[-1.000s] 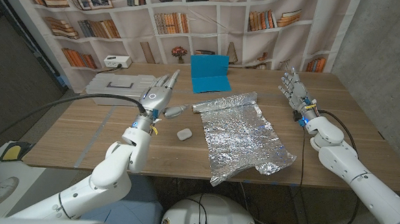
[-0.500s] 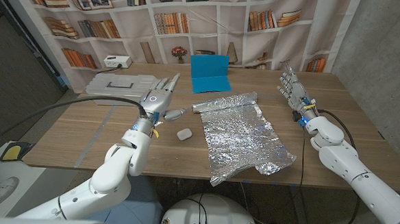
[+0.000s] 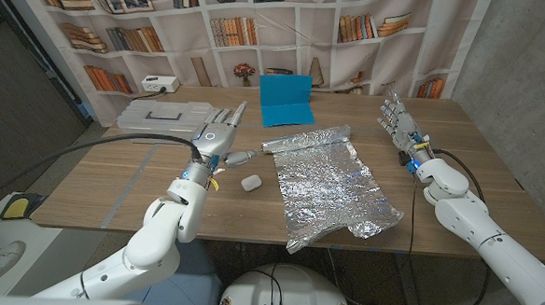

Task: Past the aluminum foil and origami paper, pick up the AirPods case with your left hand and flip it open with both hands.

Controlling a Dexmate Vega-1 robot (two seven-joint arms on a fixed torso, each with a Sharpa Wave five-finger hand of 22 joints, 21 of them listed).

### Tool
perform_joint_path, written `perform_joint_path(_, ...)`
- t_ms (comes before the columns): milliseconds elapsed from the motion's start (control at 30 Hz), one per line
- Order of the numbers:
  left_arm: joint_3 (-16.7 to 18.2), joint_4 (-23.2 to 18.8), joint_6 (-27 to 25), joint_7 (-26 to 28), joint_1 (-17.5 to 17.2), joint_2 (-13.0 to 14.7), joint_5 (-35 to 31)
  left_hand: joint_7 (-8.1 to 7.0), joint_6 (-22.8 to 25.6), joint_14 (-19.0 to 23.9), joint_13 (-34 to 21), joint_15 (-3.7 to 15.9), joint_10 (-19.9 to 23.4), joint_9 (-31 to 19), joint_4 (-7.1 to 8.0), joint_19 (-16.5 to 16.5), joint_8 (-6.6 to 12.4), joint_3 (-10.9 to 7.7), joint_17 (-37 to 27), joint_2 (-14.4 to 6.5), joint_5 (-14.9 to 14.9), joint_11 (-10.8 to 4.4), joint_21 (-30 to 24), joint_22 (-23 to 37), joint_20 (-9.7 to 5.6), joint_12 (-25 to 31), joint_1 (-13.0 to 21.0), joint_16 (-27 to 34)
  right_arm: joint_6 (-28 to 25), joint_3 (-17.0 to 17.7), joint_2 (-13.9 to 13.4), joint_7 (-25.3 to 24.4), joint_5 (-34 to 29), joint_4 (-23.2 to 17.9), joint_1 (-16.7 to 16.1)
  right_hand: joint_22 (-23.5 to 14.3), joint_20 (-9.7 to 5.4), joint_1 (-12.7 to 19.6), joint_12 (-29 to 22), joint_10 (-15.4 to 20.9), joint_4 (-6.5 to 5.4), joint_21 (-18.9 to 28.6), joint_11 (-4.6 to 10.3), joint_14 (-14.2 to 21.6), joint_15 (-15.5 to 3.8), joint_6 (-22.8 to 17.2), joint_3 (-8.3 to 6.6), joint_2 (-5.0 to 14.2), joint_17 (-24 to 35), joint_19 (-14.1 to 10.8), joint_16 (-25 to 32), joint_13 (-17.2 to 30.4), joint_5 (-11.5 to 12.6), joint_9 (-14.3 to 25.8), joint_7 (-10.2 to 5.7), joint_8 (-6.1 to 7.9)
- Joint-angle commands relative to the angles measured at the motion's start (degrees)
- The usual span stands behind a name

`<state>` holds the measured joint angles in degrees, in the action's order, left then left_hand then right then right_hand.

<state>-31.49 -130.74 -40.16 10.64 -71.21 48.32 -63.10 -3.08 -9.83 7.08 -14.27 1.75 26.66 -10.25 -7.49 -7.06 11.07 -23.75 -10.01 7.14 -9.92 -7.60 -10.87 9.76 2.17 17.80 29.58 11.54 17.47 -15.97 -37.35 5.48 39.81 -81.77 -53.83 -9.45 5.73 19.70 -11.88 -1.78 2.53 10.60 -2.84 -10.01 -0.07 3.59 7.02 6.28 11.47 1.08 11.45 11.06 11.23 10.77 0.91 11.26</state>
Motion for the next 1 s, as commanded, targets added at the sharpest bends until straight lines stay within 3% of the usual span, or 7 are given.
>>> perform_joint_path(33, -0.27, -0.55, -1.08, -4.22, -0.17, -1.46, -3.71, 4.24, 2.91, 0.51, -0.45, 0.17, 3.68, -0.10, -0.07, 0.02, 1.08, 0.41, -0.20, -0.44, -0.40, 1.19, 0.06, 0.07, 0.40, 1.12, -0.31, -0.07, 0.29, -0.21, 0.32, 0.39, 0.05, 0.87, 0.38, -0.26, 0.26, 0.80, 0.02, -0.13, 0.40, -0.01, -0.48, -0.15, -0.11, -0.06, -0.05, -0.05, -0.06, 0.43, 0.03, 0.32, -0.04, 0.24, 0.15, 0.25)
perform_joint_path(67, -0.16, -0.55, -0.90, -4.33, -0.22, -1.51, -3.61, 5.04, 3.62, 0.28, -0.30, 0.35, 4.68, -0.08, -0.17, 0.20, 1.16, 0.43, -0.17, -0.59, -0.46, 1.97, 0.11, 0.08, 0.20, 1.22, -0.20, -0.18, 0.15, -0.19, 0.33, 0.17, 0.06, 0.80, 0.36, -0.26, 0.24, 0.80, 0.01, -0.10, 0.41, 0.00, -0.52, -0.14, -0.11, -0.05, -0.05, -0.06, -0.06, 0.43, 0.03, 0.32, -0.05, 0.24, 0.13, 0.25)
perform_joint_path(267, -0.17, -0.81, -0.75, -7.26, 0.30, -1.86, -4.37, 6.68, 3.92, -0.08, 0.08, 0.66, 6.88, -0.06, -0.55, 0.86, 0.84, -0.09, -0.12, -1.67, -0.71, 1.56, 0.29, 0.07, -0.37, 1.37, 0.84, -0.36, 0.26, -0.01, 0.71, 0.25, 0.61, 1.18, 0.43, -0.26, 0.33, 0.61, -0.02, 0.00, 0.30, -0.01, -0.53, -0.17, -0.11, -0.25, -0.11, 0.10, 0.01, 0.50, 0.08, 0.32, -0.09, 0.25, 0.11, 0.31)
perform_joint_path(333, -0.37, -1.16, -0.83, -9.91, 0.79, -1.64, -5.10, 6.55, 2.60, -0.98, 0.32, 0.60, 6.66, -0.09, -1.32, 1.53, 0.28, -1.29, -0.11, -3.20, -0.79, 1.30, 0.37, 0.06, -0.20, 0.77, 3.08, -0.63, 0.46, 0.10, 0.95, 0.39, 0.92, 1.38, 0.46, -0.27, 0.38, 0.31, -0.07, 0.13, 0.09, 0.02, -0.54, -0.07, -0.14, -0.50, -0.14, 0.35, 0.10, 0.47, 0.19, 0.32, -0.10, 0.25, 0.11, 0.39)
perform_joint_path(467, -0.89, -1.14, -1.37, -14.26, 1.78, -2.10, -7.02, 6.28, 0.82, -1.54, 0.29, 0.53, 6.28, -0.11, -1.96, 2.26, -0.31, -1.95, -0.08, -3.61, -0.66, 0.06, 0.44, 0.04, 0.05, 0.24, 4.82, -0.73, 0.36, 0.22, 0.90, 0.50, 1.12, 1.39, 0.52, -0.28, 0.32, -0.24, -0.14, 0.37, -0.32, 0.08, -0.43, 0.00, -0.35, -0.71, -0.23, 0.89, 0.25, 0.39, 0.32, 0.32, -0.13, 0.26, 0.14, 0.45)
perform_joint_path(1000, -0.88, -0.52, 0.39, -18.58, 2.47, -3.31, -9.56, 5.94, -0.79, -1.60, -0.02, 0.28, 5.55, -0.13, -1.71, 2.67, -0.69, -1.18, -0.12, -2.22, -0.36, -0.26, 0.34, 0.05, 0.57, -0.39, 4.49, -0.60, 0.34, 0.15, 0.10, 0.35, 0.14, 1.30, 0.69, -0.27, 0.44, -0.54, -0.01, 0.14, -0.48, 0.02, -0.13, -0.35, -0.43, -0.52, -0.36, 1.04, 0.29, 0.63, 0.22, 0.31, -0.20, 0.25, -0.01, 0.30)
